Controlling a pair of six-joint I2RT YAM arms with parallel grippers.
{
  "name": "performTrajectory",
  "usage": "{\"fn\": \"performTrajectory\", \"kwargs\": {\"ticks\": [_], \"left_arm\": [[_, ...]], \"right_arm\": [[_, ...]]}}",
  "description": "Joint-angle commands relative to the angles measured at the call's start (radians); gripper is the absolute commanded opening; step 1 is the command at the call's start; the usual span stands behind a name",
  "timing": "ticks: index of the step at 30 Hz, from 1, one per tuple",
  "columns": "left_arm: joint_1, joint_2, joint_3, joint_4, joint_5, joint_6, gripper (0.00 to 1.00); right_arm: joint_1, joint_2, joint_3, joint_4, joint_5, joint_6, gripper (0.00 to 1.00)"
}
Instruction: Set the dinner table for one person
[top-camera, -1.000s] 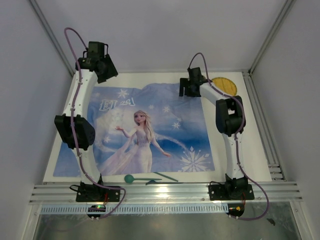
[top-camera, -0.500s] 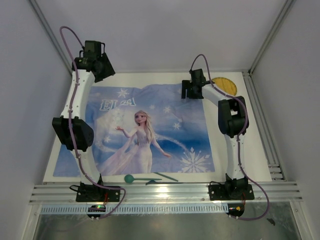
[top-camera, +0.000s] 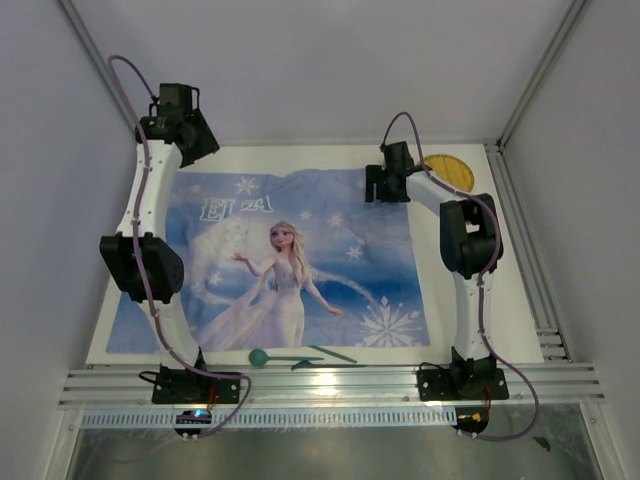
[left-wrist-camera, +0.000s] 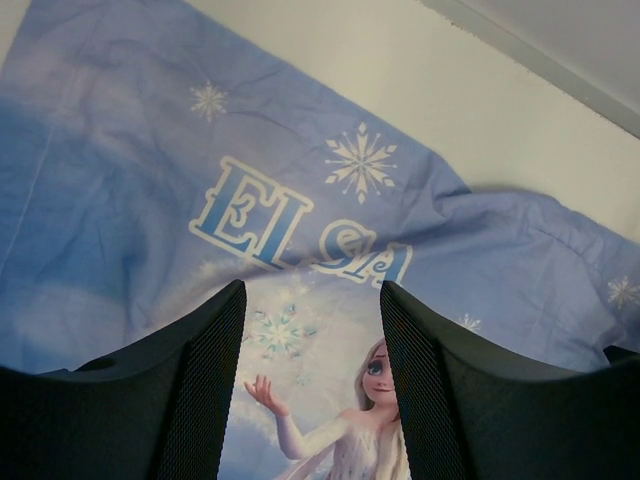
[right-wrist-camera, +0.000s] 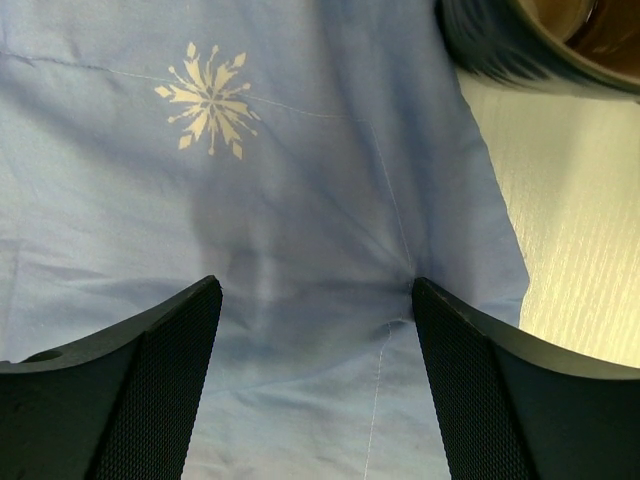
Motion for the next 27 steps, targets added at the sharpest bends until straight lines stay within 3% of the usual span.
{"fn": "performTrajectory", "kwargs": {"ticks": [1,12,27], "left_arm": [[0.041,-0.047,-0.050,0.001,-0.029,0.013,0.58],[0.188,-0.038,-0.124,0.024,0.027,-0.022,0.58],[0.227,0.043,-0.136,0.051,0.138,-0.056,0.58]], "right_arm": [[-0.005,-0.075,-0.034,-0.005,0.008,-0.007,0.81],[-0.005,-0.157,-0.149,0.024,0.001,0.002,0.81],[-0.005,-0.253,-0.272,0.050,0.028,-0.007,0.81]]}}
